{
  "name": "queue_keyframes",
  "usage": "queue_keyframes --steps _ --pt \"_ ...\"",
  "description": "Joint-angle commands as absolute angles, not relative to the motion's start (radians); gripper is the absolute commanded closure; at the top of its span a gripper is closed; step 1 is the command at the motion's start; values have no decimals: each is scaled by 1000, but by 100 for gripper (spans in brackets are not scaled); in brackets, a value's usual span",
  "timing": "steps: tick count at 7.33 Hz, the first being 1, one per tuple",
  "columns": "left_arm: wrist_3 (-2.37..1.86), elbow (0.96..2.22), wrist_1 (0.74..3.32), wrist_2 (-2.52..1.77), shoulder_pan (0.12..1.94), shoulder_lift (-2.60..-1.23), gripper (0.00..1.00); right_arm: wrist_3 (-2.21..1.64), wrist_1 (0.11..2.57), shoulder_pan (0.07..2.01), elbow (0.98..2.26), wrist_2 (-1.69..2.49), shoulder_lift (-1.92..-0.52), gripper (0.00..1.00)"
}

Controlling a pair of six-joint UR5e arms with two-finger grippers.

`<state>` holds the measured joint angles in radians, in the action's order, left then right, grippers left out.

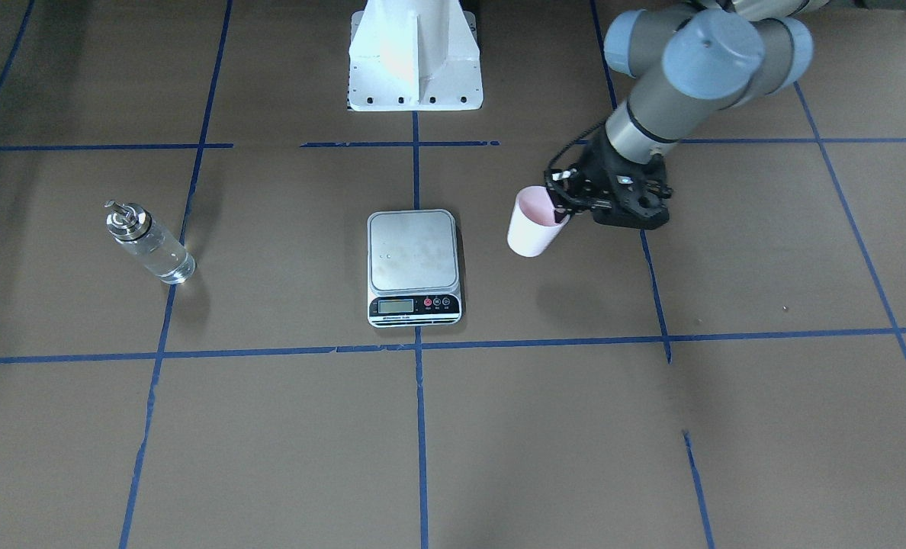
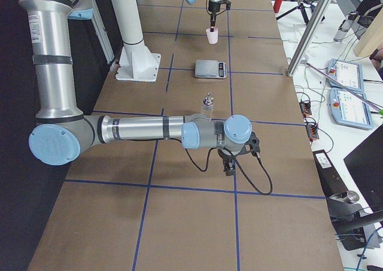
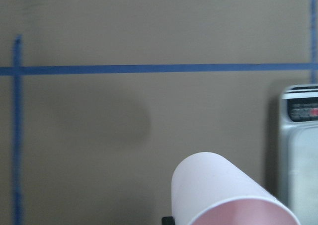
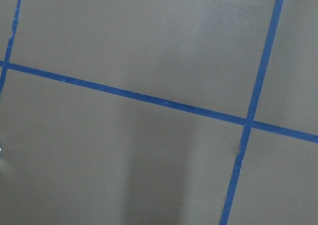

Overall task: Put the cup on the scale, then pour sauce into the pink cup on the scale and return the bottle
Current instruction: 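Carry the pink cup with the left gripper onto the scale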

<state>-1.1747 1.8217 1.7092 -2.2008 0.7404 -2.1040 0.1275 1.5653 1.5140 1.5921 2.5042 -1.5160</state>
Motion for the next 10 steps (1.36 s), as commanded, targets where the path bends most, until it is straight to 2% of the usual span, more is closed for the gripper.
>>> queue_keyframes --steps 1,3,8,10 --pt "-1307 1719 1704 -2055 605 -2273 100 126 1565 1514 1594 2505 -1514 0" --pt "-1307 1567 1704 -2043 588 -2385 100 126 1565 1514 1595 2505 -1514 0" --pt "-1307 1560 1697 -1993 552 -2376 100 126 1565 1514 1600 2505 -1514 0" --pt "-1307 1560 1695 -1993 554 -2373 96 126 1565 1514 1598 2505 -1514 0"
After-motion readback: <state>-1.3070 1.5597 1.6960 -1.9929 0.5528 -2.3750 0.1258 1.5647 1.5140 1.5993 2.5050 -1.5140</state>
